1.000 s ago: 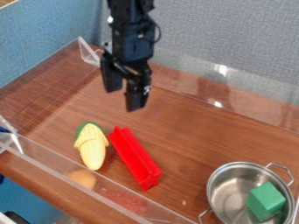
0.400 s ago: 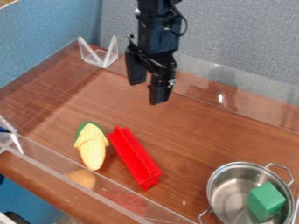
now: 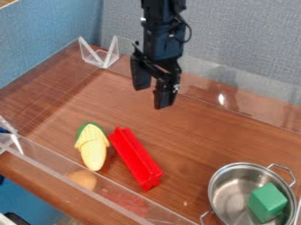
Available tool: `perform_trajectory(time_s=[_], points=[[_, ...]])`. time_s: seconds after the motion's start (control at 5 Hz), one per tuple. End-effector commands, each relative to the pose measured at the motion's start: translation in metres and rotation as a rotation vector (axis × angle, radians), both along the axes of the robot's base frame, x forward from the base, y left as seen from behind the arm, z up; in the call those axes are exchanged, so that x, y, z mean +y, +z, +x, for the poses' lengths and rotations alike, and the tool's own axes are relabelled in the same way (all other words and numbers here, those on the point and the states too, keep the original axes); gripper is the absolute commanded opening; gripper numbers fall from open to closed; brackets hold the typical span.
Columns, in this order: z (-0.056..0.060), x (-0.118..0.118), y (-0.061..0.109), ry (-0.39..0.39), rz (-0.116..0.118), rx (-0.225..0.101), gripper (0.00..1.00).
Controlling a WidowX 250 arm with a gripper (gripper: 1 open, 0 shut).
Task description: Put the red object to the left side of the table
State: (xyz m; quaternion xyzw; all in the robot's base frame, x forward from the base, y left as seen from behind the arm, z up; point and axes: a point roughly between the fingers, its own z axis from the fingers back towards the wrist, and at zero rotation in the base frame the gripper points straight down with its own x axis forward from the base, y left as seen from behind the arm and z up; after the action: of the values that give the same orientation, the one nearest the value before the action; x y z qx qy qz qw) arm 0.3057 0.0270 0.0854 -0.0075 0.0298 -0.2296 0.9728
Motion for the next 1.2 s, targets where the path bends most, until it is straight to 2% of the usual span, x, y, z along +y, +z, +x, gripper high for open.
perform_trajectory(time_s=[0.0,0.6,1.0], points=[[0.018,0.001,0.008,-0.025,0.003,-0.057,1.00],[0.033,0.001,-0.010,-0.043,0.000,-0.039,1.00],[0.042,0.004,-0.016,-0.051,0.006,-0.036,1.00]])
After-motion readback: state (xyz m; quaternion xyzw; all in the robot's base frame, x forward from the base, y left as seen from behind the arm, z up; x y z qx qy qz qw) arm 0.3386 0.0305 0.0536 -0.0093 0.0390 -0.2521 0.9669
